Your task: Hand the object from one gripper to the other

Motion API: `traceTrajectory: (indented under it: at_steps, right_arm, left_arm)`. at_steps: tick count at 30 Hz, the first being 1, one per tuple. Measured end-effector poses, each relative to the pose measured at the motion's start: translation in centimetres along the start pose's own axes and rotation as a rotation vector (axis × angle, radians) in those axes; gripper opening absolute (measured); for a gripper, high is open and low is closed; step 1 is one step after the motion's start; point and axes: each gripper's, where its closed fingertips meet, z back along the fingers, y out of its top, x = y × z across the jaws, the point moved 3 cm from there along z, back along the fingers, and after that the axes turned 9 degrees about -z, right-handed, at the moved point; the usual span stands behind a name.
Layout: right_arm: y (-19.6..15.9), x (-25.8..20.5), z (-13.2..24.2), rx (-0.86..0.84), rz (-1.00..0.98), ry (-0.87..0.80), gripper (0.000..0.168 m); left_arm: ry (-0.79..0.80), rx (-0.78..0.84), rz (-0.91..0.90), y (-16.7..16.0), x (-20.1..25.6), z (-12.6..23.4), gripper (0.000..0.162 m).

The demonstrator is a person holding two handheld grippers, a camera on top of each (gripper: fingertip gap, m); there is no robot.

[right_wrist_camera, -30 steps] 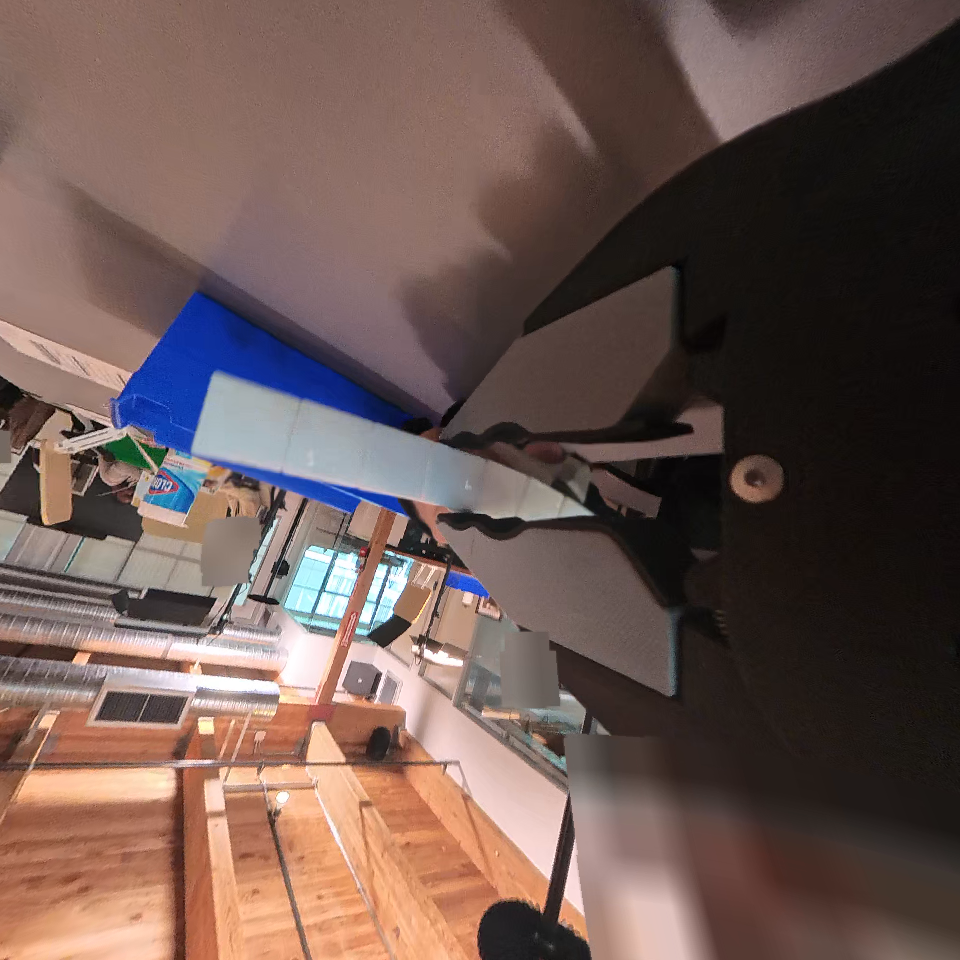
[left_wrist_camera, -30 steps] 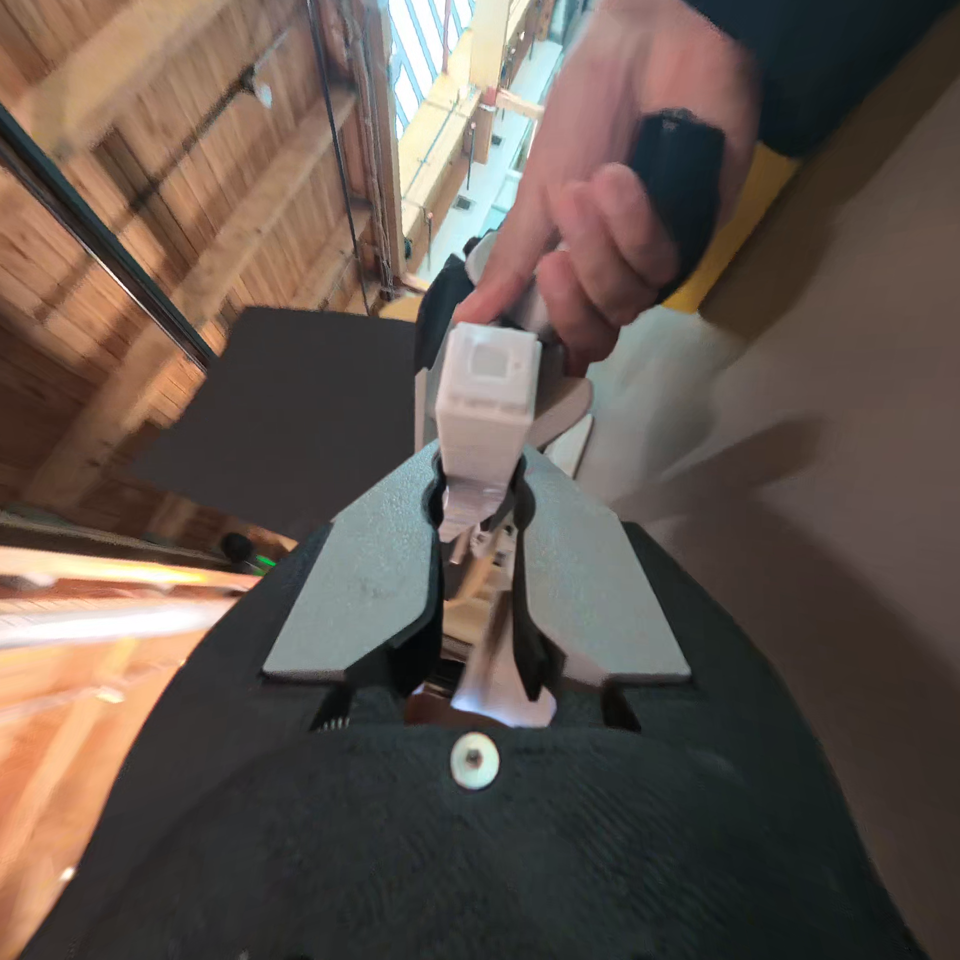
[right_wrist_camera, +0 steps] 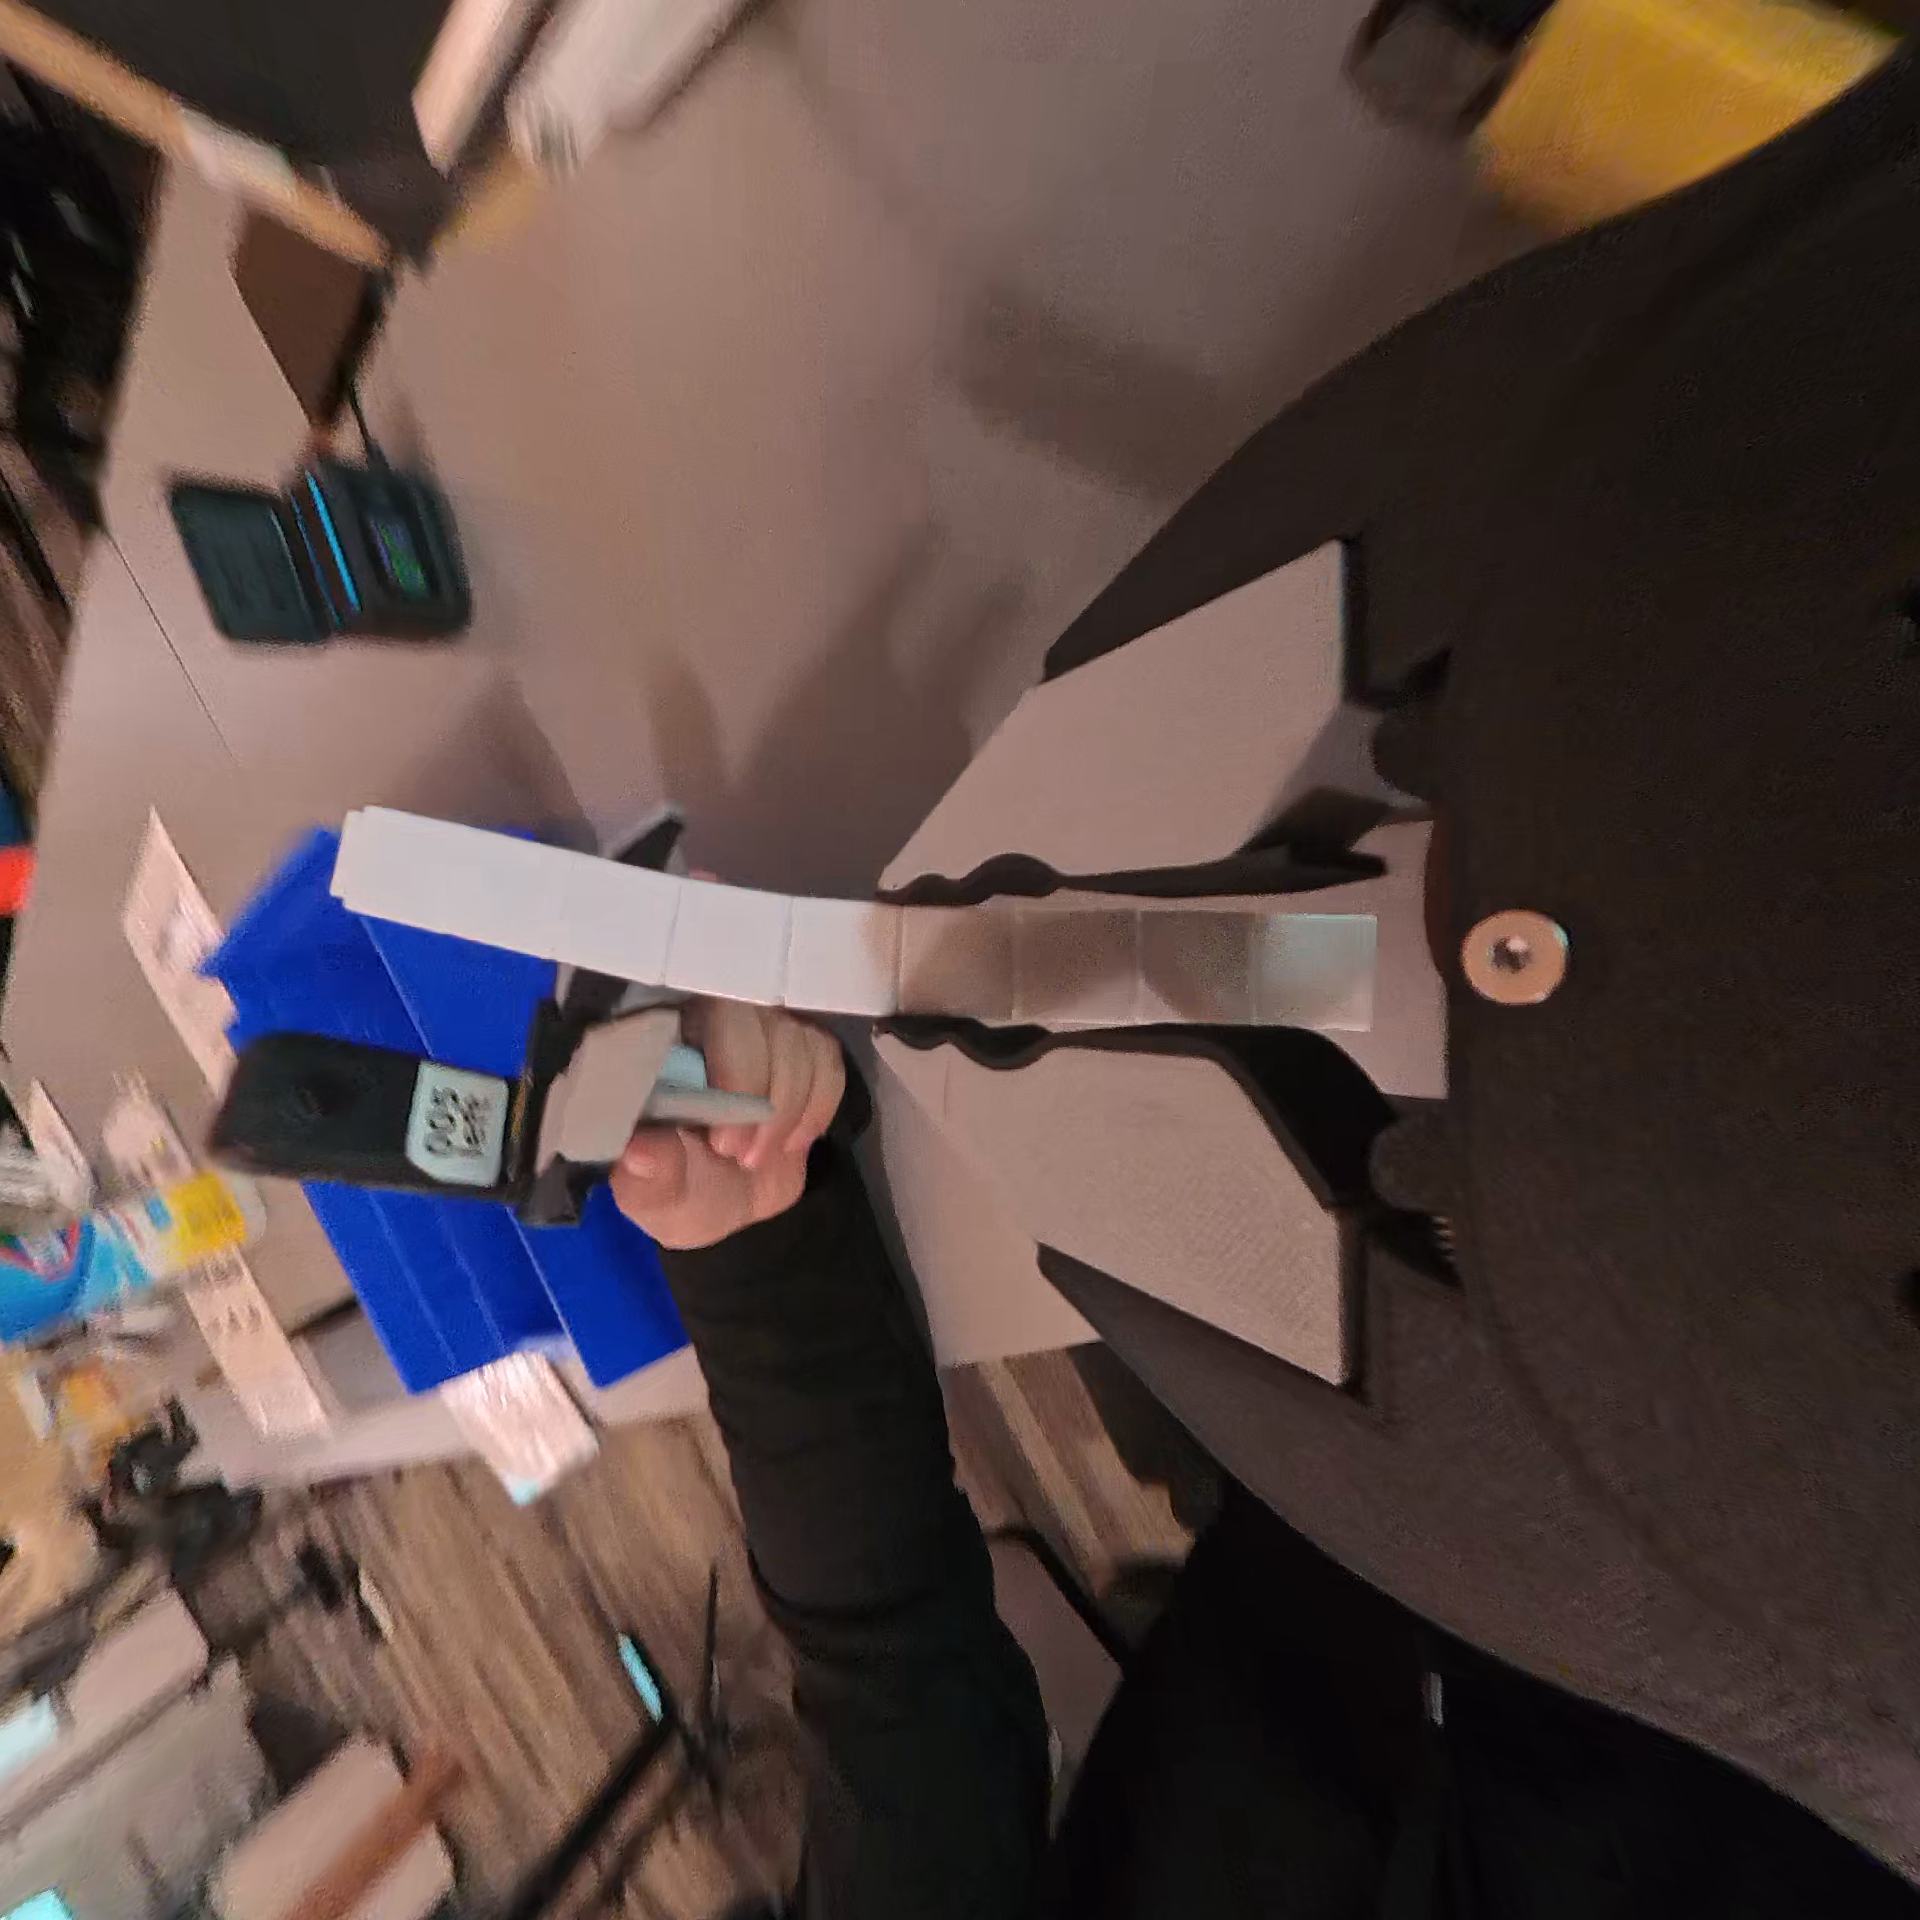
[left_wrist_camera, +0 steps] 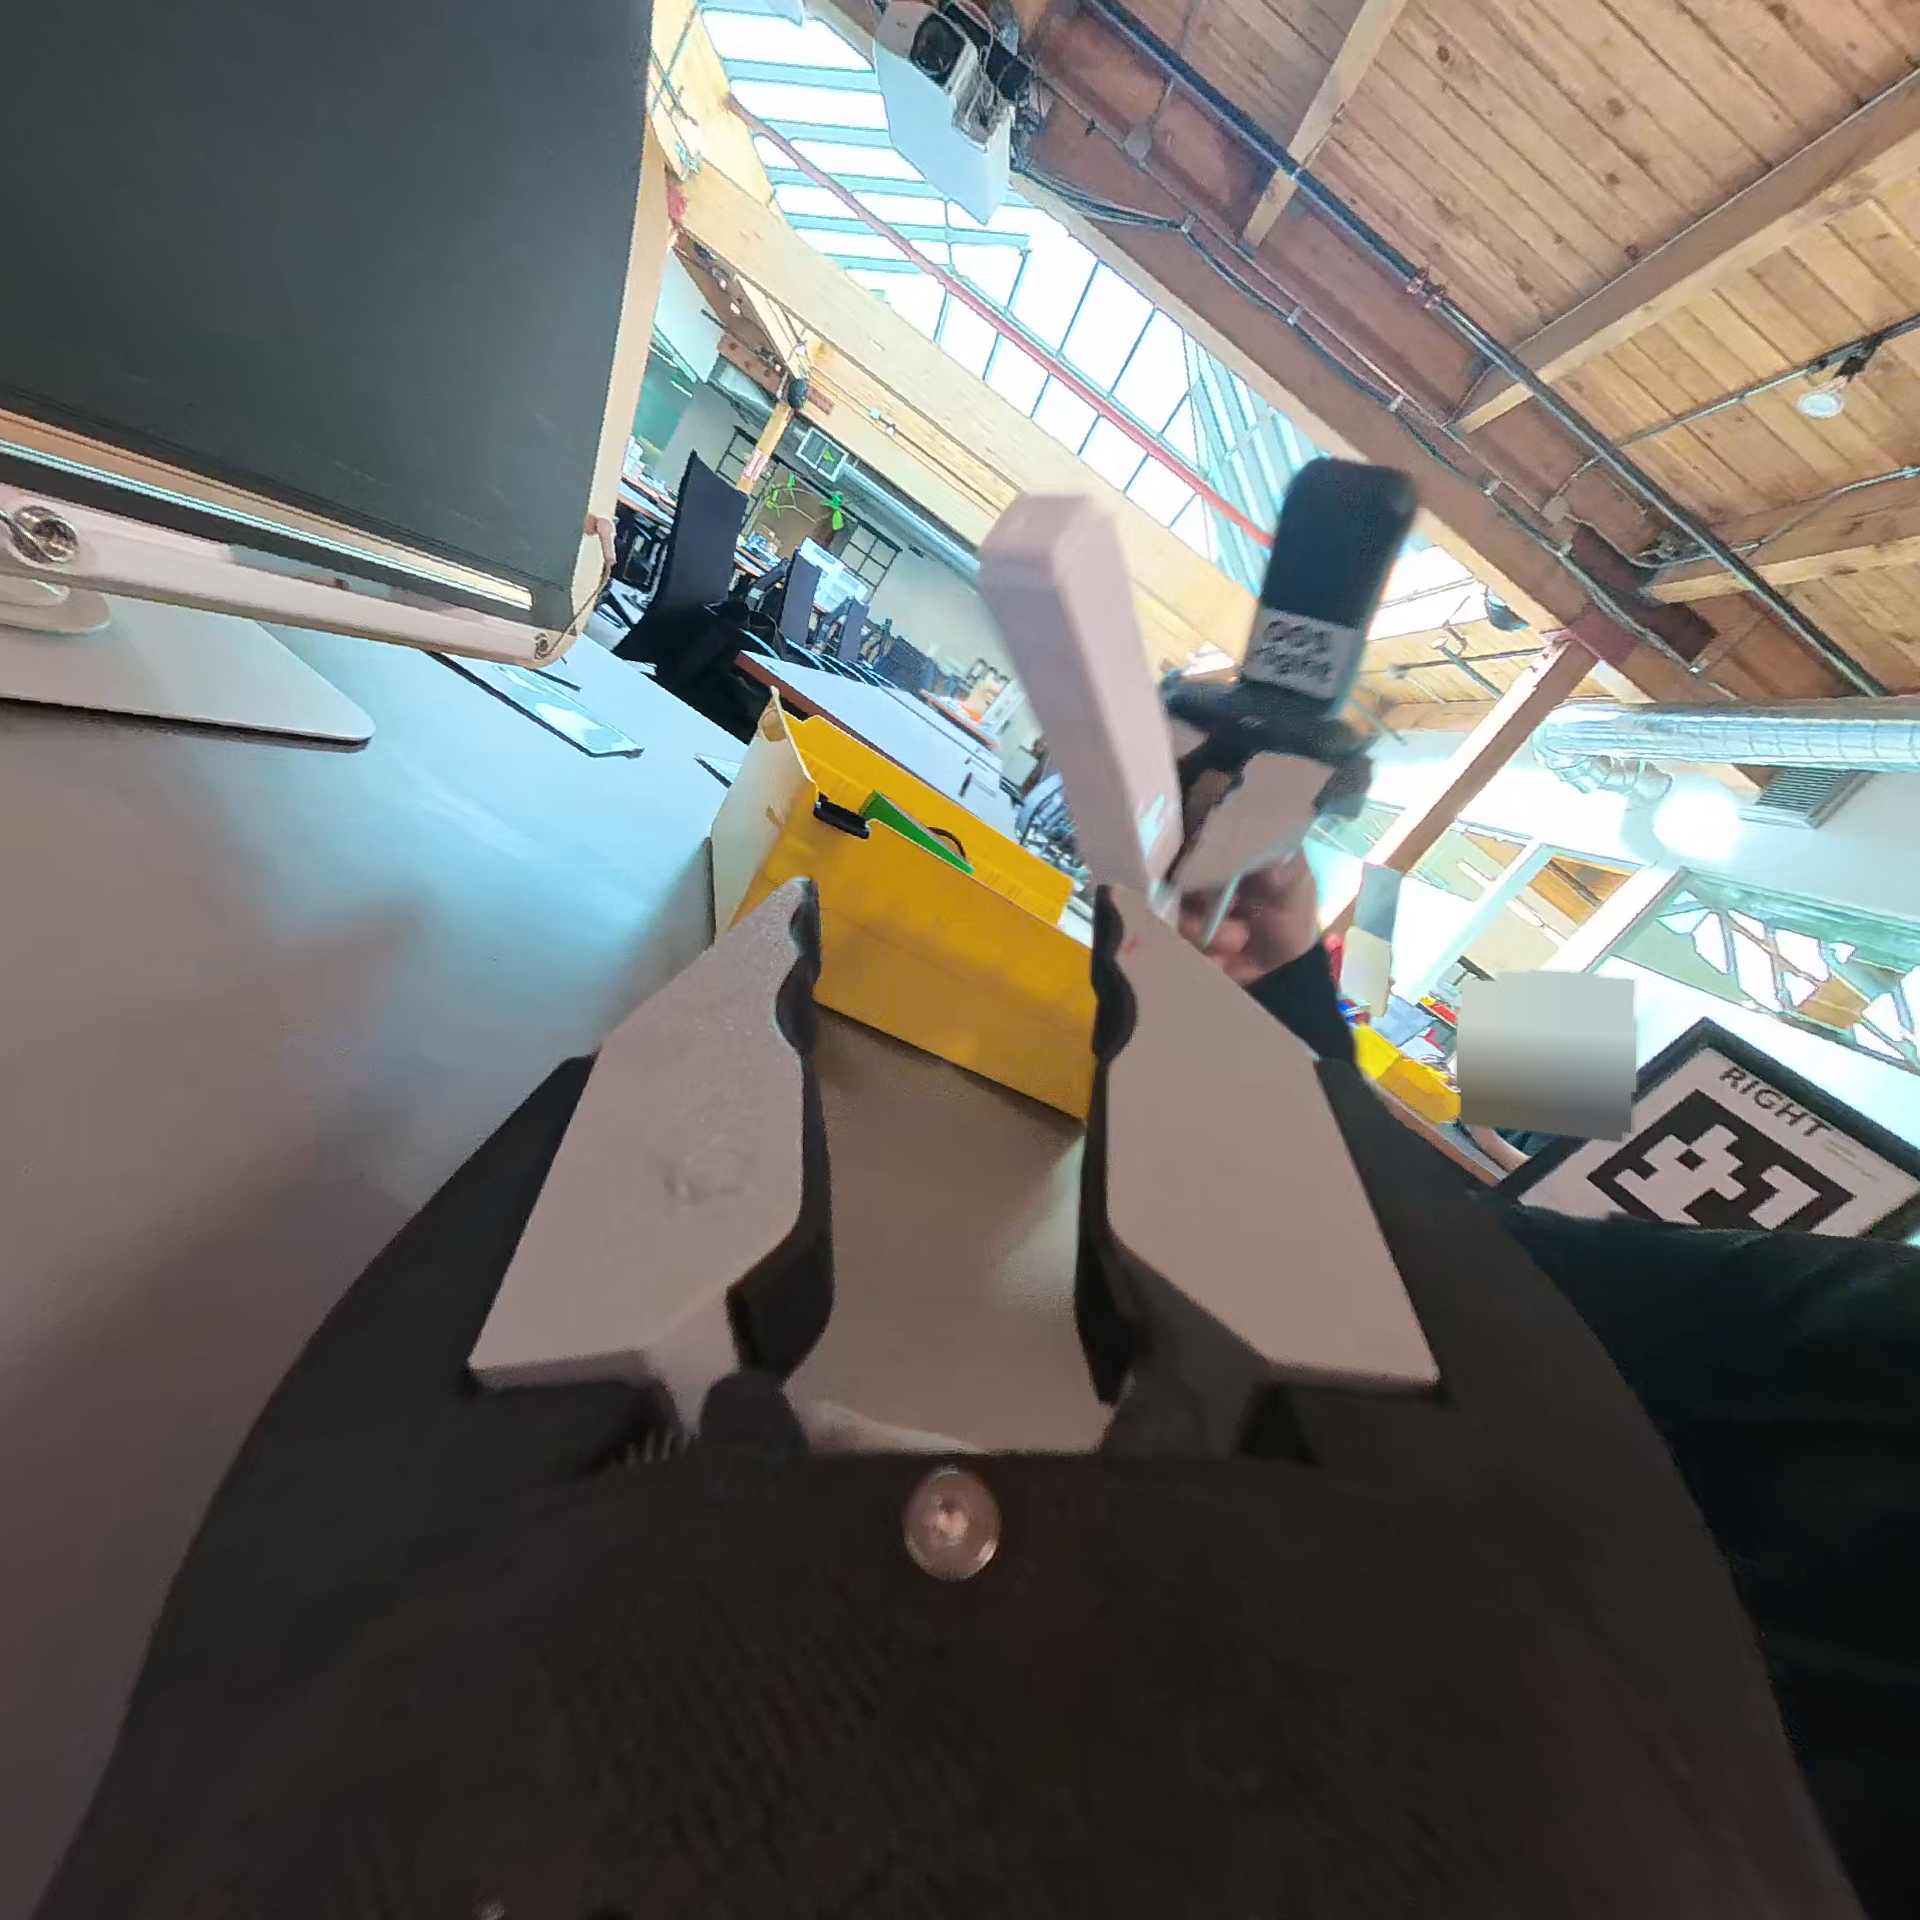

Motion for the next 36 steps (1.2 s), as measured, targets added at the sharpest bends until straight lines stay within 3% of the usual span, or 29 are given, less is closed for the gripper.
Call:
traceTrajectory:
  at_steps: [5,9,15,17,20,22,24,27,29,32,36]
  right_arm:
    - [1.6,2.5,11.2,0.043,0.016,-0.383,0.018]
    - [-2.0,7.8,18.6,-0.131,0.003,-0.671,0.018]
    - [-10.6,13.8,21.0,-0.373,-0.144,-0.854,0.023]
    - [-10.2,14.4,22.0,-0.383,-0.11,-0.956,0.028]
    - [-5.5,12.8,22.7,-0.219,-0.074,-1.022,0.027]
    - [-1.7,9.8,20.9,-0.059,-0.055,-0.934,0.031]
    - [1.2,5.8,17.1,0.073,-0.008,-0.73,0.037]
    - [1.9,2.3,9.9,0.111,-0.017,-0.485,0.051]
    - [0.4,2.5,4.5,0.062,-0.045,-0.394,0.053]
    - [-2.3,5.8,-2.7,0.023,-0.041,-0.408,0.053]
    - [-3.2,10.1,-7.6,0.088,-0.002,-0.496,0.048]
  left_arm:
    - [0.048,-0.054,-0.048,-1.0,-0.4,-0.2,0.048]
    - [0.083,-0.129,-0.086,-2.4,-1.0,-0.5,0.046]
    - [0.114,-0.206,-0.103,-3.9,-1.9,-0.5,0.047]
    - [0.112,-0.211,-0.092,-4.0,-1.9,-0.5,0.048]
    - [0.115,-0.207,-0.104,-3.9,-1.9,-0.4,0.048]
    - [0.125,-0.218,-0.126,-3.9,-1.9,-0.4,0.048]
    - [0.13,-0.234,-0.147,-4.1,-1.8,-0.5,0.048]
    - [0.139,-0.264,-0.177,-4.4,-1.7,-0.7,0.051]
    - [0.153,-0.298,-0.211,-4.7,-1.5,-0.8,0.054]
    - [0.185,-0.374,-0.313,-5.5,-1.0,-1.1,0.059]
    - [0.291,-0.448,-0.448,-6.0,0.7,-0.9,0.062]
